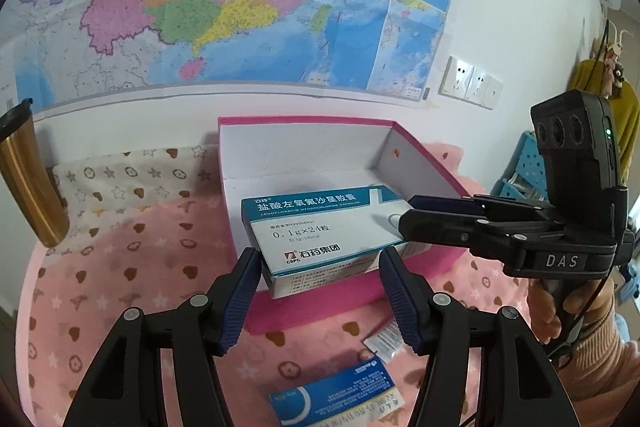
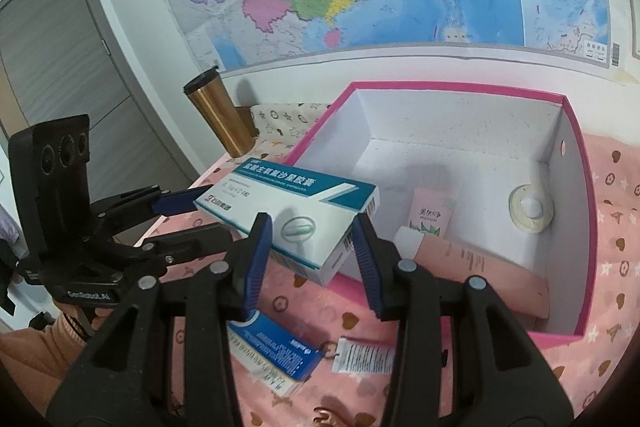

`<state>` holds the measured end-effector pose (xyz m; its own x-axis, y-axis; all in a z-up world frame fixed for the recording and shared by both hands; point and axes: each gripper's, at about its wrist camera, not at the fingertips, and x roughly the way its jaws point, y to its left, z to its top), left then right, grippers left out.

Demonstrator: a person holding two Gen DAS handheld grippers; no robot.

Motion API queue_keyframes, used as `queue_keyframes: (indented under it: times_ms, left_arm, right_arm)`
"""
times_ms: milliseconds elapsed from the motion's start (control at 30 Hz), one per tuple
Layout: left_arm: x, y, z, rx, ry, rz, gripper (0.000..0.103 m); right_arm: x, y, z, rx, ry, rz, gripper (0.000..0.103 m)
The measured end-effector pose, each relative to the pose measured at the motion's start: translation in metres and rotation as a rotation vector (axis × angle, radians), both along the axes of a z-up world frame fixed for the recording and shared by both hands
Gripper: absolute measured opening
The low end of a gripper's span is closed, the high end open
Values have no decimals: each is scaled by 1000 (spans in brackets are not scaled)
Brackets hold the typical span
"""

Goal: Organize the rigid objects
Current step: 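Lift the medicine box into the magenta box and release it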

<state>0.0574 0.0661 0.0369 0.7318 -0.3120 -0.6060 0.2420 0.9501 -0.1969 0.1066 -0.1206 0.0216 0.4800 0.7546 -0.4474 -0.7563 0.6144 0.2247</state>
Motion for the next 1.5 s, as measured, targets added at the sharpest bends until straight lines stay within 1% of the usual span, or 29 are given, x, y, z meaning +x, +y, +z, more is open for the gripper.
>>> queue_keyframes:
  times_ms: [100, 500, 800, 967, 1267, 1500]
  left_arm:
    - [8, 2, -4, 5, 9, 8, 62]
    - [30, 3, -22, 33, 56, 26, 62]
    - [36, 2, -23, 56, 55, 38, 62]
    - [37, 2, -23, 71, 50, 48, 62]
    - [24, 3, -18, 62, 25, 55, 62]
    - [1, -2, -9, 21, -10, 27, 62]
  right_arm:
    - [10, 1, -2, 4, 27, 5, 45]
    - [42, 13, -18, -24, 87, -10, 45]
    - [52, 21, -26, -54, 110, -22, 45]
    - [54, 20, -30, -53, 128, -29, 45]
    - [45, 10, -28, -35, 113, -28, 45]
    - [29, -8, -23, 1, 98, -28, 45]
